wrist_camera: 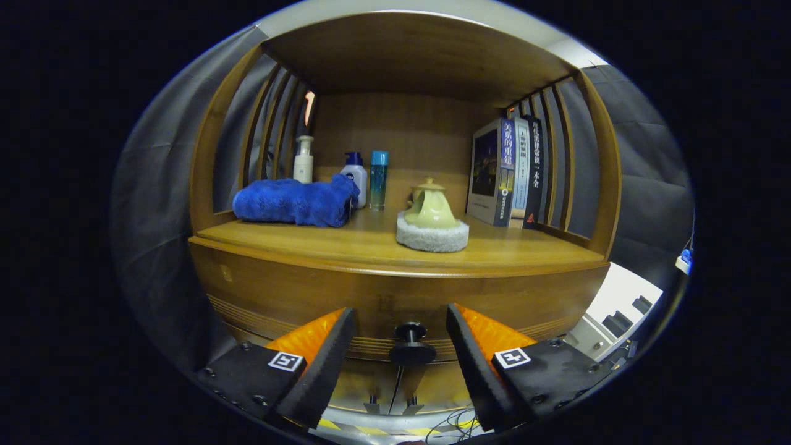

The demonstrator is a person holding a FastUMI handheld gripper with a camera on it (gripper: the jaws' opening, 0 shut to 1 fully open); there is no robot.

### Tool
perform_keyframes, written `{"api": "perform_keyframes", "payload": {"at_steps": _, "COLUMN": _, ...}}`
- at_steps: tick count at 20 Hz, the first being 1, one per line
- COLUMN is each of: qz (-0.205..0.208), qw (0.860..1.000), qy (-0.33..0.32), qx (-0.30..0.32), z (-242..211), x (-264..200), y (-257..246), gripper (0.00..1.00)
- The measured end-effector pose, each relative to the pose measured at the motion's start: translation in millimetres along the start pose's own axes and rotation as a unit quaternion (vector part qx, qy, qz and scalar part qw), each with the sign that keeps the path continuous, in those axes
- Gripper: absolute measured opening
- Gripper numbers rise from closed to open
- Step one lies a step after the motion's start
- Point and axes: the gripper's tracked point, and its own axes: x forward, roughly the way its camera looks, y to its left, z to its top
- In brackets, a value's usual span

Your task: Pull open the drawer, take out the items inside it, and place them on the countertop above the cabinet.

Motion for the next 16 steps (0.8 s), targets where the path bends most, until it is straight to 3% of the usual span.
{"api": "perform_keyframes", "payload": {"at_steps": 16, "qz": 0.060, "qw": 0.995, "qy": -0.083, "qx": 0.013, "z": 101.9, "x": -176.6, "y": 18.9, "gripper": 0.96}}
